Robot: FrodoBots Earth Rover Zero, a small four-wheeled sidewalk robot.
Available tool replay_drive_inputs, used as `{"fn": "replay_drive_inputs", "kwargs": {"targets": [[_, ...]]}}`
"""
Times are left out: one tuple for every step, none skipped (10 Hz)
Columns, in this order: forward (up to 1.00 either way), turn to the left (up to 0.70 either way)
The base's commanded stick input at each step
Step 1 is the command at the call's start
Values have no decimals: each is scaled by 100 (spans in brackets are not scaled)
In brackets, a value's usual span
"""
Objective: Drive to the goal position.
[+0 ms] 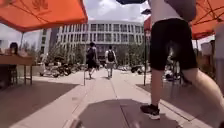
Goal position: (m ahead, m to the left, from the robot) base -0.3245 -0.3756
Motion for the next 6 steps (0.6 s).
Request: {"fn": "replay_drive_inputs", "kwargs": {"targets": [[85, -1], [85, -9], [85, -25], [85, -25], [85, -4], [85, -1]]}}
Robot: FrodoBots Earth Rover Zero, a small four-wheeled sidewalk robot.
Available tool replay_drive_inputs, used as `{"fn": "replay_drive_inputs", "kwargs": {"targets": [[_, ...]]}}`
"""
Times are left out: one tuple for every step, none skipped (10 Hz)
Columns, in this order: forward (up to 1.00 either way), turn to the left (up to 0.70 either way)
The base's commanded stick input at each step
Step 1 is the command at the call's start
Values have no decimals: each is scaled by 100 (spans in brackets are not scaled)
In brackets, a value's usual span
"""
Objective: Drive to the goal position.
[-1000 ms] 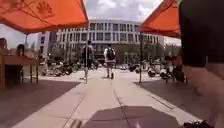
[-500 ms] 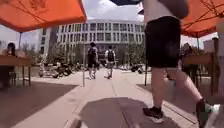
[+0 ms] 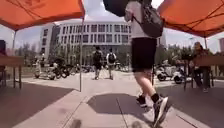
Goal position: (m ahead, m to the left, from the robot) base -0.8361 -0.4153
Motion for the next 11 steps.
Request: {"fn": "replay_drive_inputs", "kwargs": {"targets": [[85, -1], [85, -1], [85, -1], [85, -1], [85, -3], [85, -28], [85, -13], [85, -1], [85, -1], [85, -1], [85, -1]]}}
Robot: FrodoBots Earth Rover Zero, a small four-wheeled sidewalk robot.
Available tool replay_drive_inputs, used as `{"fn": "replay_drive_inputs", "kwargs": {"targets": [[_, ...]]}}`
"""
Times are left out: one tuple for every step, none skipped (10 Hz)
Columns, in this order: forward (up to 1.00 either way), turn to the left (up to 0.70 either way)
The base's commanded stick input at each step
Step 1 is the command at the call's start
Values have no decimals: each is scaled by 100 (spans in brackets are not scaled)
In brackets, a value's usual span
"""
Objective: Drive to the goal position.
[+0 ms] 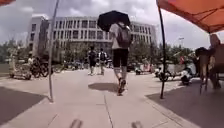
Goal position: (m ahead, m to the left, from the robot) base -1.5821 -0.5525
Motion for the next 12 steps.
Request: {"fn": "replay_drive_inputs", "kwargs": {"targets": [[85, -25], [85, -33], [85, -33], [85, -33], [85, -3], [85, -1], [85, -1], [85, -1], [85, -1], [85, -1], [85, -3], [85, -4]]}}
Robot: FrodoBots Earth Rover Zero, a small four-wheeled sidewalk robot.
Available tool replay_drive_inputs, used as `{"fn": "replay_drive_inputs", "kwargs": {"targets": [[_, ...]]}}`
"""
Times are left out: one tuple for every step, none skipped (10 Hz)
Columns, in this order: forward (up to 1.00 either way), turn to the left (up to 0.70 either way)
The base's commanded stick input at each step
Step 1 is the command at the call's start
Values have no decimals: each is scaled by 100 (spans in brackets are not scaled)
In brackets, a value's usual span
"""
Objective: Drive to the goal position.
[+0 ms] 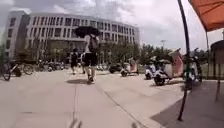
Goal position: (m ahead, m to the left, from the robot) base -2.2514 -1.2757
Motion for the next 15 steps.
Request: {"fn": "replay_drive_inputs", "kwargs": {"targets": [[85, -4], [85, -2], [85, -1], [85, -1], [85, -35], [85, -35], [85, -35], [85, -35], [85, -35], [85, -35], [85, -35], [85, -35], [85, -8], [85, -4], [85, -1]]}}
